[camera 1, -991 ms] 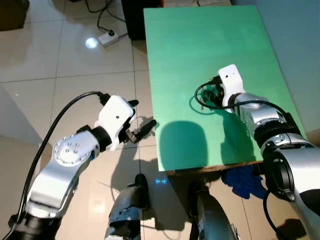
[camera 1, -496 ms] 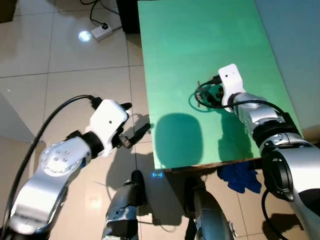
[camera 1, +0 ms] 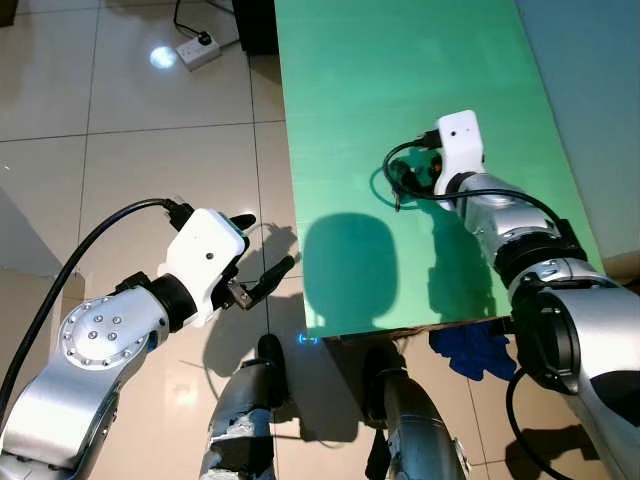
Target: Hang keys on a hook
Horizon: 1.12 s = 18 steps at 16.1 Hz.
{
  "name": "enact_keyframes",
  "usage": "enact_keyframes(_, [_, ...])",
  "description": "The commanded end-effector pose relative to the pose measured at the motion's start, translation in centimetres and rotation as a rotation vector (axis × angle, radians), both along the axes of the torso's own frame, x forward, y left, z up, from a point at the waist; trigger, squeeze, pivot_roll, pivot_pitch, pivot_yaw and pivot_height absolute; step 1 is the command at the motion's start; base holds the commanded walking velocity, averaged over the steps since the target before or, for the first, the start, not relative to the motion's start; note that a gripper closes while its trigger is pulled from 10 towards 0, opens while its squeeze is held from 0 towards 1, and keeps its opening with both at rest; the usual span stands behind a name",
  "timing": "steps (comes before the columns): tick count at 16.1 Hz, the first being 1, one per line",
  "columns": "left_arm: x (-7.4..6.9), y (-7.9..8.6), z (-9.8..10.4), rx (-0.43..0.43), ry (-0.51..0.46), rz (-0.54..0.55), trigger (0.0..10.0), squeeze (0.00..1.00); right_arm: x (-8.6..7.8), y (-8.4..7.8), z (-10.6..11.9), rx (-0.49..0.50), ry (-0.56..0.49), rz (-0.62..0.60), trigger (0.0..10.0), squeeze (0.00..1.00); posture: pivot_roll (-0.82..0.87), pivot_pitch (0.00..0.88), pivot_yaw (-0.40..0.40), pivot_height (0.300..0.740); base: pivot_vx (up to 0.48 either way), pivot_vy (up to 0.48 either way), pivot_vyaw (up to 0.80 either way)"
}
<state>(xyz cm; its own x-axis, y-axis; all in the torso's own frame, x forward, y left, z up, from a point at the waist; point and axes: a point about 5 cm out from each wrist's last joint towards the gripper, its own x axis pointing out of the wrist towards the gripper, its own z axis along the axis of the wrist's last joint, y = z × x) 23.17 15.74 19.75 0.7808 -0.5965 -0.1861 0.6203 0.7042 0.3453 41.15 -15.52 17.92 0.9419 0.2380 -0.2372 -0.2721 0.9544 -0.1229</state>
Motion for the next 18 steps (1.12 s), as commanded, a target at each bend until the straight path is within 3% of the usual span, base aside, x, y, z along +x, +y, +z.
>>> enact_keyframes(1, [-0.7, -0.1, 0.0, 0.001, 0.014, -0.016, 10.0, 0.0, -0.3, -0.1, -1.2, -0.011, 0.053, -0.011, 10.0, 0.0, 0.19, 0.49, -0.032, 0.74, 0.0, 0.0, 0.0])
enact_keyframes(4, [-1.0, -0.2, -0.1, 0.007, 0.024, -0.021, 10.0, 0.0, -0.7, 0.3, -2.2, -0.039, 0.094, 0.017, 10.0, 0.0, 0.19, 0.49, -0.034, 0.74, 0.0, 0.0, 0.0])
enact_keyframes(8, [-1.3, -0.5, -0.2, 0.01, 0.033, -0.033, 10.0, 0.0, -0.9, -0.4, -2.8, -0.109, 0.119, -0.022, 10.0, 0.0, 0.18, 0.494, -0.03, 0.74, 0.0, 0.0, 0.0])
enact_keyframes(9, [-1.3, -0.5, -0.2, 0.01, 0.034, -0.035, 10.0, 0.0, -1.0, -0.6, -3.2, -0.12, 0.139, -0.03, 8.9, 0.0, 0.18, 0.494, -0.028, 0.74, 0.0, 0.0, 0.0])
enact_keyframes(10, [-1.3, -0.5, -0.2, 0.01, 0.034, -0.037, 10.0, 0.0, -1.1, -0.8, -3.4, -0.112, 0.155, -0.038, 6.4, 0.0, 0.18, 0.494, -0.028, 0.74, 0.0, 0.0, 0.0])
enact_keyframes(11, [-1.3, -0.5, -0.2, 0.01, 0.035, -0.037, 10.0, 0.0, -1.1, -0.8, -3.5, -0.108, 0.161, -0.041, 5.3, 0.0, 0.18, 0.494, -0.028, 0.74, 0.0, 0.0, 0.0])
enact_keyframes(13, [-1.3, -0.5, -0.2, 0.011, 0.037, -0.039, 10.0, 0.0, -1.2, -1.0, -3.8, -0.09, 0.17, -0.052, 3.5, 0.0, 0.18, 0.497, -0.027, 0.74, 0.0, 0.0, 0.0])
enact_keyframes(14, [-1.4, -0.6, -0.2, 0.013, 0.038, -0.04, 10.0, 0.0, -1.2, -0.9, -3.7, -0.091, 0.17, -0.052, 3.4, 0.0, 0.18, 0.497, -0.027, 0.74, 0.0, 0.0, 0.0])
enact_keyframes(15, [-1.4, -0.6, -0.2, 0.013, 0.037, -0.04, 10.0, 0.0, -1.2, -1.0, -3.7, -0.093, 0.167, -0.054, 2.1, 0.0, 0.18, 0.498, -0.027, 0.74, 0.0, 0.0, 0.0])
enact_keyframes(17, [-1.4, -0.6, -0.2, 0.013, 0.037, -0.04, 10.0, 0.0, -1.2, -1.0, -3.6, -0.098, 0.157, -0.056, 0.9, 0.0, 0.17, 0.499, -0.03, 0.74, 0.0, 0.0, 0.0])
enact_keyframes(18, [-1.4, -0.6, -0.2, 0.014, 0.038, -0.039, 10.0, 0.0, -1.1, -1.0, -3.4, -0.097, 0.146, -0.058, 0.7, 0.0, 0.17, 0.5, -0.03, 0.74, 0.0, 0.0, 0.0])
